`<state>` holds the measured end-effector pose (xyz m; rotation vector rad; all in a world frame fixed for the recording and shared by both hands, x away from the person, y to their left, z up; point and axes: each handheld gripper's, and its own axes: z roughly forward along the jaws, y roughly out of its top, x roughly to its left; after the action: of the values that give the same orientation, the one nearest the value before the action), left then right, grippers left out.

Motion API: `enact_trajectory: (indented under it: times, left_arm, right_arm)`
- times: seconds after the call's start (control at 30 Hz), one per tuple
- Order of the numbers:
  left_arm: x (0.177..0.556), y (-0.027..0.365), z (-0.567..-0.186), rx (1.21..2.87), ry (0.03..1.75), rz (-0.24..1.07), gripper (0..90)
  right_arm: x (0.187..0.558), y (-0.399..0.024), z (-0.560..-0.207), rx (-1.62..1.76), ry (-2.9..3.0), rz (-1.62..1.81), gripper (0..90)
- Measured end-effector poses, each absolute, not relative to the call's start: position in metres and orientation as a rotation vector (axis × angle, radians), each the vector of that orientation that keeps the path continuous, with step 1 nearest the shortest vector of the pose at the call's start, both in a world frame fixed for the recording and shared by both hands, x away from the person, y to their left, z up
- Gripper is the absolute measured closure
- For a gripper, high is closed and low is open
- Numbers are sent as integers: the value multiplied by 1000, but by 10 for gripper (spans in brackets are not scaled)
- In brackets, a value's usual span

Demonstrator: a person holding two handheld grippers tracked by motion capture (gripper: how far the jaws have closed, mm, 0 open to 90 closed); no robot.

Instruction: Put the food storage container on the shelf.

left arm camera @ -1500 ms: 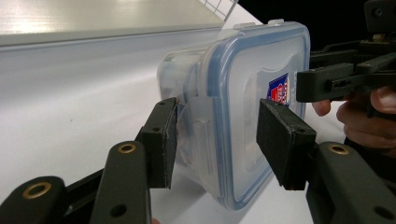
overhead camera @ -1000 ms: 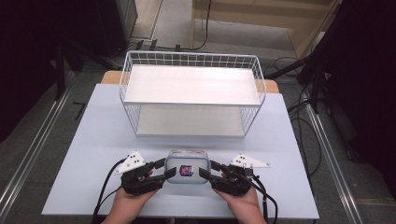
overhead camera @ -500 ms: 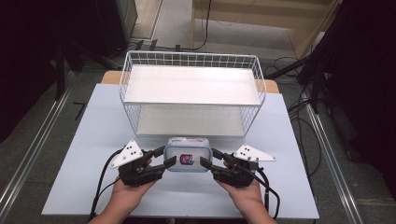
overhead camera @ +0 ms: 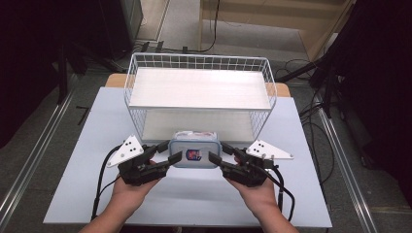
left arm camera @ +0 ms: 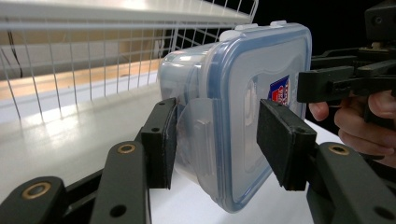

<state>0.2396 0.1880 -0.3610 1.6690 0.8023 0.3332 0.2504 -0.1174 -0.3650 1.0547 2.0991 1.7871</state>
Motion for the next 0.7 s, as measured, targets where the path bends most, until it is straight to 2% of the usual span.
enact_trajectory:
  times: [0.7]
  left_arm:
    - [265, 181, -306, 1621, 714, 423, 494]
  right_arm:
    - [271, -123, -314, 980, 1958, 1851, 504]
